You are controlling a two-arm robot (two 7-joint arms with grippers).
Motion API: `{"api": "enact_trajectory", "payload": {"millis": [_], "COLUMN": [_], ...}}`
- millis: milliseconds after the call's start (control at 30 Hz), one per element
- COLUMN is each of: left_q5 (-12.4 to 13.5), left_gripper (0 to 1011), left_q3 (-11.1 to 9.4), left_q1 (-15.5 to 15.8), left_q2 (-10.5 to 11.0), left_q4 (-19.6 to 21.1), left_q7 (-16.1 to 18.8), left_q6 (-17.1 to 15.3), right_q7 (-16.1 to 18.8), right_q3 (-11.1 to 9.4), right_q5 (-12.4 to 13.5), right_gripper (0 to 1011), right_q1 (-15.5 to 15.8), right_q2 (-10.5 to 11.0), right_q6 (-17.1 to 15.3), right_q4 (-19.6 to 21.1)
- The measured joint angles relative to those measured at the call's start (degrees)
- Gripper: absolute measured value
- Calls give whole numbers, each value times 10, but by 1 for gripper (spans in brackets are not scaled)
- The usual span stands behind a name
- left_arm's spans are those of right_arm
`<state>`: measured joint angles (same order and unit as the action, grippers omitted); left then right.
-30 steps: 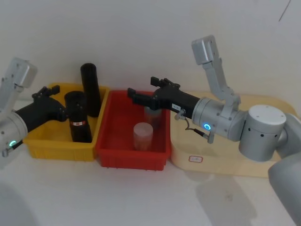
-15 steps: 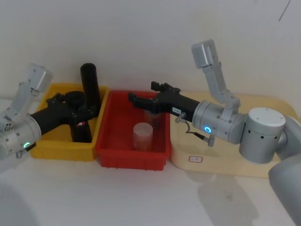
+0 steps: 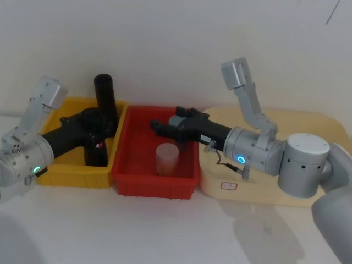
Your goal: Pick up the garbage bag with the one hand and transfer it to the other hand.
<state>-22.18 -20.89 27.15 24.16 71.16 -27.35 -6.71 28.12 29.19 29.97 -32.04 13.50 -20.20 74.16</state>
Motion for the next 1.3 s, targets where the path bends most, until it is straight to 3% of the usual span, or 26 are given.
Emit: {"api": "enact_trajectory", "payload": {"millis": [100, 400, 1300], "left_q5": [0, 1, 1], "left_gripper": [509, 439, 376], "left_q3": [-1, -3, -4], "left_q1": [1, 4, 6], "left_q2": [-1, -3, -4], "left_q4": [-2, -7, -10], "left_q7": [-1, -2, -3], "left_q6": [0, 2, 2], "right_q7": [1, 3, -18], "right_q3": [6, 27, 61], "right_q5": [-1, -12, -67], "right_gripper": [1000, 1000, 1000], "right_q1": [-1, -7, -25], "right_q2": [-1, -5, 3], "right_q6": [1, 7, 30], "right_q4": [-8, -41, -85]}}
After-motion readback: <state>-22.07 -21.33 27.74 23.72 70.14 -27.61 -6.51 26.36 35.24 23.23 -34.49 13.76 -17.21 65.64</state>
